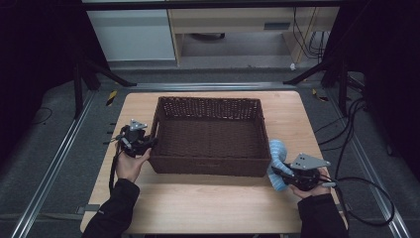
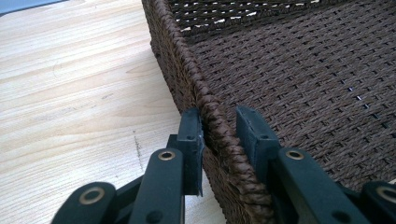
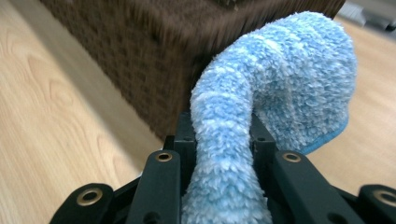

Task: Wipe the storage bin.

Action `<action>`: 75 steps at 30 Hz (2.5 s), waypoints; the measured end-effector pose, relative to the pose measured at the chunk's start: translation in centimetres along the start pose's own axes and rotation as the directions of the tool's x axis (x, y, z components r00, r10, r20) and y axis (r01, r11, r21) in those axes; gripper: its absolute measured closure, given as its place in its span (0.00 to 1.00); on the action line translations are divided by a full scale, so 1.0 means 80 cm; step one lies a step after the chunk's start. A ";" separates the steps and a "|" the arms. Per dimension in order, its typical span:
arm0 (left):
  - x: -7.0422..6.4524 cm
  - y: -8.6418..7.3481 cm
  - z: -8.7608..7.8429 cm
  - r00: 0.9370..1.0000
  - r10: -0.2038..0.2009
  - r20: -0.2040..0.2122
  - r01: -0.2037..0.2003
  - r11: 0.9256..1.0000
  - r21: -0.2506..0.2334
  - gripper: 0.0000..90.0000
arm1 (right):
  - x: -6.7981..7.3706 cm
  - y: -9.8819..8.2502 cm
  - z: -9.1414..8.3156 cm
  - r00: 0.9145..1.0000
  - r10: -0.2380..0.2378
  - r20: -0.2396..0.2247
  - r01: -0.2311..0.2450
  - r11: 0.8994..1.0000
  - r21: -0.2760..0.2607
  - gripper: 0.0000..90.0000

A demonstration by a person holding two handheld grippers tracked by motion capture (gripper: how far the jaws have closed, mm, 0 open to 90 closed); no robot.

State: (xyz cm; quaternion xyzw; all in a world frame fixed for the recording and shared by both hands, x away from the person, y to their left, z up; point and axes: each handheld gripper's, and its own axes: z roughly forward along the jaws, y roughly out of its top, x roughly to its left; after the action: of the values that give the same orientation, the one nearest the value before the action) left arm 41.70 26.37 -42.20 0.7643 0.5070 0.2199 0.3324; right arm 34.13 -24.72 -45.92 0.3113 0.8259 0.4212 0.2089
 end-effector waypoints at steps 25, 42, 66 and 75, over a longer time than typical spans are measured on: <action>-0.001 0.000 0.000 1.000 0.004 -0.004 -0.004 1.000 0.002 0.80 | 0.015 -0.004 -0.015 1.000 -0.003 -0.015 0.003 1.000 -0.003 0.80; 0.000 0.000 0.000 1.000 0.003 -0.001 -0.003 1.000 0.001 0.80 | 0.027 0.015 -0.048 1.000 -0.011 0.005 0.012 0.997 -0.071 0.80; 0.000 0.000 0.000 1.000 0.003 0.002 -0.003 1.000 0.001 0.79 | -0.002 -0.034 -0.043 0.987 0.113 0.113 -0.112 0.994 -0.015 0.80; 0.000 0.000 0.000 1.000 0.002 0.005 -0.002 1.000 0.000 0.79 | -0.025 -0.061 -0.048 0.958 0.209 0.197 -0.215 0.977 0.008 0.78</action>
State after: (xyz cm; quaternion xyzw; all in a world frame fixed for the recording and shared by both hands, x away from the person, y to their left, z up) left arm 41.68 26.40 -42.21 0.7654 0.5054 0.2183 0.3334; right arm 31.57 -30.46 -47.64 0.4408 0.7693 0.3965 0.2380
